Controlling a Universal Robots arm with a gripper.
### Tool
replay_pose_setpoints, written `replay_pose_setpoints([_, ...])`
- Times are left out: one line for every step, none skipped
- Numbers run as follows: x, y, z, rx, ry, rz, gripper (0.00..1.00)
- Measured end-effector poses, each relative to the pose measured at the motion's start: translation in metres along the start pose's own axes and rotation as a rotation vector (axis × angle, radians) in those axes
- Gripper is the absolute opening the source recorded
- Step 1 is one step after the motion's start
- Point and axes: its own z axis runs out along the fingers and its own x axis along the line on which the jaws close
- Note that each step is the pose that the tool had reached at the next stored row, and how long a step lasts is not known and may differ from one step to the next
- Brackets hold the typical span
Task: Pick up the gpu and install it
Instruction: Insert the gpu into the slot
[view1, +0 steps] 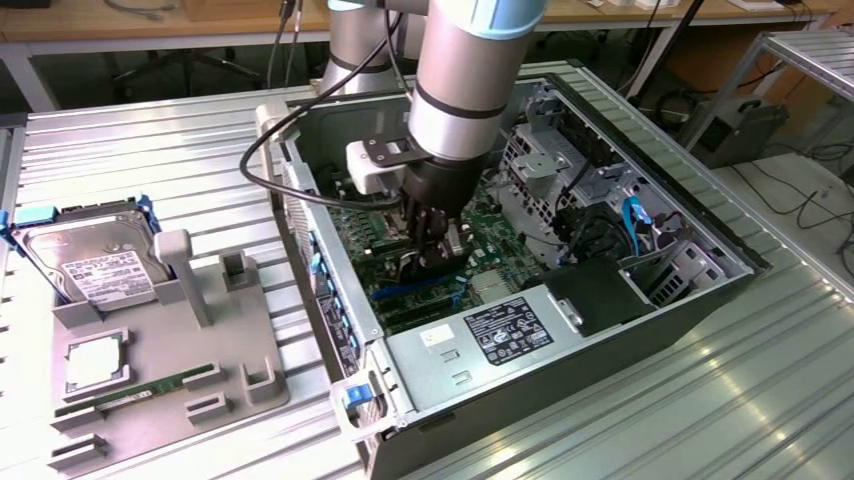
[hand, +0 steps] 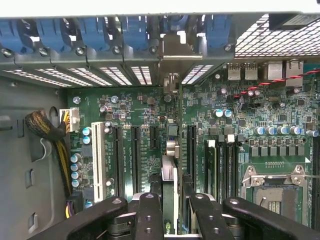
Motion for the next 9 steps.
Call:
replay_pose_setpoints([0.0000, 0.0000, 0.0006, -0.0003, -0.0002, 0.000, 0.26])
replay_pose_setpoints([0.0000, 0.0001, 0.0013, -0.0008, -0.0005, 0.000, 0.26])
replay_pose_setpoints([0.0000, 0.0000, 0.0018, -0.0016, -0.0008, 0.000, 0.26])
replay_pose_setpoints([0.0000, -0.0001, 0.0024, -0.0031, -0.0014, 0.000, 0.26])
replay_pose_setpoints([0.0000, -0.0001, 0.0028, -0.0044, -0.0016, 0.000, 0.26])
replay_pose_setpoints([-0.0001, -0.0001, 0.0032, -0.0056, -0.0027, 0.000, 0.26])
replay_pose_setpoints([-0.0001, -0.0001, 0.0033, -0.0066, -0.0028, 0.000, 0.26])
replay_pose_setpoints([-0.0001, -0.0001, 0.0033, -0.0071, -0.0026, 0.000, 0.26])
replay_pose_setpoints([-0.0001, -0.0001, 0.0032, -0.0079, -0.0022, 0.000, 0.26])
